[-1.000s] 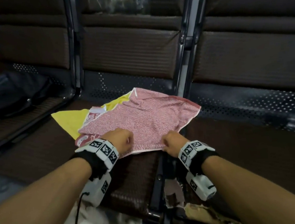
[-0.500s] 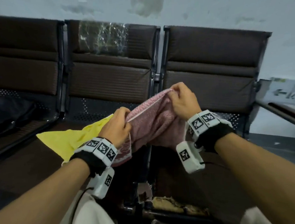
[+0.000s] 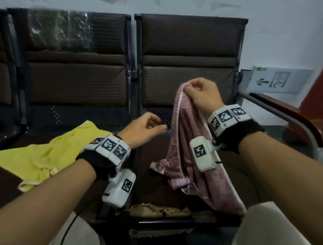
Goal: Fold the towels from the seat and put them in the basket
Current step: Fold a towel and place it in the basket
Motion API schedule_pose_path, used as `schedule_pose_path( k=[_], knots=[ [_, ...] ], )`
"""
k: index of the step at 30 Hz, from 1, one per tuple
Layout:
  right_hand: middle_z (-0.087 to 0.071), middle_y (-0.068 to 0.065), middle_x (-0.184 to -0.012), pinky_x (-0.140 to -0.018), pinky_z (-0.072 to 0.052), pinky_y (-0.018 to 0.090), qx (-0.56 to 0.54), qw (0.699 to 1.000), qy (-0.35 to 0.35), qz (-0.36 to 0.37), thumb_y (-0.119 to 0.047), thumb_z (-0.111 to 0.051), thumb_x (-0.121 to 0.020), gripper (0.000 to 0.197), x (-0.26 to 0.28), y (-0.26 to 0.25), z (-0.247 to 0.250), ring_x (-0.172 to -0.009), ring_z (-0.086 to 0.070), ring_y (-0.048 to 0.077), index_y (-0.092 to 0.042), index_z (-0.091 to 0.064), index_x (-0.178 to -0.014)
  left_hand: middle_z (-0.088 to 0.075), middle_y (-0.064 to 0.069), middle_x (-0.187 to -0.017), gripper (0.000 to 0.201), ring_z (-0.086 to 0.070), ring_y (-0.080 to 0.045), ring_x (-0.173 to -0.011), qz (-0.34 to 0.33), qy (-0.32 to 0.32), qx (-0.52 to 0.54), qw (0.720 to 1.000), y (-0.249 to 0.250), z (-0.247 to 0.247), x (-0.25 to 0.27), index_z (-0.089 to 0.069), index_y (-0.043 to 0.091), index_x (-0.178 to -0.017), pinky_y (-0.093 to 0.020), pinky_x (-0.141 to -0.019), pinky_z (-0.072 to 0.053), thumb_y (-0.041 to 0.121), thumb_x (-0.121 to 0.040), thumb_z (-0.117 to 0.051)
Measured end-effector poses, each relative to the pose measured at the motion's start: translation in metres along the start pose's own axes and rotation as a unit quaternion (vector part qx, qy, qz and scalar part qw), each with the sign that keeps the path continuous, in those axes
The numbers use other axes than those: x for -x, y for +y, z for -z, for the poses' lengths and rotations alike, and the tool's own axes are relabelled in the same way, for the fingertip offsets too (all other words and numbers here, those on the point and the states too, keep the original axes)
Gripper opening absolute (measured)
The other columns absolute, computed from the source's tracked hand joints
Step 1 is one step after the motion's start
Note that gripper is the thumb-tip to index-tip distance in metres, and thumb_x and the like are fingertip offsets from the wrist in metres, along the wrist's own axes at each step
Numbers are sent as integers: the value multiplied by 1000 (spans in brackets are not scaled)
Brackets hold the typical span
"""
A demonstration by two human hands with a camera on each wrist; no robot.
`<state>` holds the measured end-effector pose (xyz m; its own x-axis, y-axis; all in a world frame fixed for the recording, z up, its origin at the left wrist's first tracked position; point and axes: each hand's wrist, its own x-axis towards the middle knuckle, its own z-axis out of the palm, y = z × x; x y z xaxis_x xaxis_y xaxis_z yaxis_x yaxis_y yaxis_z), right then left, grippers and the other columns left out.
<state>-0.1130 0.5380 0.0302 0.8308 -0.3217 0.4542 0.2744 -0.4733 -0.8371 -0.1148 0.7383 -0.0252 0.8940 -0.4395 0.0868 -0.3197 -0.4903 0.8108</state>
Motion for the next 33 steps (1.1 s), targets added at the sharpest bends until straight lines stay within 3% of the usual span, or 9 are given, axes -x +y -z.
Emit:
schedule_pose_path(
  k=[3, 8, 11, 16, 19, 23, 27, 30, 33],
  knots=[
    [-62, -6, -74, -63, -44, 9, -55, 998, -26, -33, -9, -64, -86, 4, 1, 22, -5, -65, -56, 0, -11, -64, -90, -57, 7, -117, 73, -56, -11, -106, 22, -79, -66, 994, -16, -33, -18, -44, 21, -129, -29, -92, -47, 60, -71, -66],
    [-66, 3, -81, -61, -52, 23, -164, 960, -169, -153, -7, -63, -87, 14, 0, 48, -2, -66, -63, 9, -15, -61, -98, -66, 4, -107, 38, -62, -15, -100, 11, -100, -115, 988, -42, -68, -47, -58, 20, -116, -25, -83, -47, 39, -84, -66],
    [-63, 6, -104, -75, -54, 27, -97, 948, -236, -188, -6, -61, -89, 31, 10, 77, 4, -90, -64, 17, -10, -54, -118, -70, 1, -97, 24, -65, -16, -93, 34, -74, -124, 989, -55, -85, -57, -66, 17, -100, -27, -79, -48, 36, -86, -64],
    [-67, 5, -83, -64, -53, 28, 67, 925, -312, -208, -23, -63, -90, 10, 45, 129, 34, -74, -67, 18, -13, -59, -90, -69, 1, -96, 20, -63, -13, -89, 39, -117, -119, 985, -78, -114, -55, -68, 18, -95, -26, -81, -48, 33, -81, -70],
    [-71, 0, -74, -57, -53, 23, 179, 868, -416, -204, -41, -63, -87, 29, 59, 143, 54, -66, -69, 12, -12, -63, -87, -66, -1, -96, 16, -62, -15, -88, -12, -103, -120, 987, -81, -130, -52, -67, 13, -93, -22, -78, -47, 20, -79, -72],
    [-68, -5, -69, -67, -52, 32, 310, 760, -539, -187, -64, -65, -73, 46, 76, 143, 71, -64, -62, 11, -18, -62, -81, -57, -1, -100, 19, -58, -17, -91, -24, -73, -172, 982, -83, -144, -56, -60, 15, -91, -35, -83, -49, 15, -75, -70],
    [-62, -1, -69, -64, -46, 29, 333, 689, -615, -194, -51, -74, -73, 41, 97, 138, 74, -67, -57, 13, -12, -63, -80, -50, 3, -109, 35, -56, -20, -98, 33, -83, -272, 958, -86, -150, -60, -46, 20, -97, -35, -79, -47, 25, -73, -71],
    [-57, -10, -67, -66, -43, 26, 369, 733, -563, -103, -32, -68, -85, 21, 93, 132, 71, -70, -55, 11, -24, -57, -70, -59, -2, -113, 26, -60, -27, -101, 64, -71, -288, 953, -86, -148, -62, -48, 23, -101, -39, -83, -50, 26, -81, -64],
    [-59, -11, -75, -72, -44, 26, 313, 838, -442, -74, -24, -62, -90, 11, 78, 127, 77, -76, -55, 10, -26, -60, -80, -64, -6, -111, 16, -61, -29, -100, 52, -51, -286, 955, -81, -138, -58, -57, 28, -101, -42, -86, -51, 20, -87, -53]
  ],
)
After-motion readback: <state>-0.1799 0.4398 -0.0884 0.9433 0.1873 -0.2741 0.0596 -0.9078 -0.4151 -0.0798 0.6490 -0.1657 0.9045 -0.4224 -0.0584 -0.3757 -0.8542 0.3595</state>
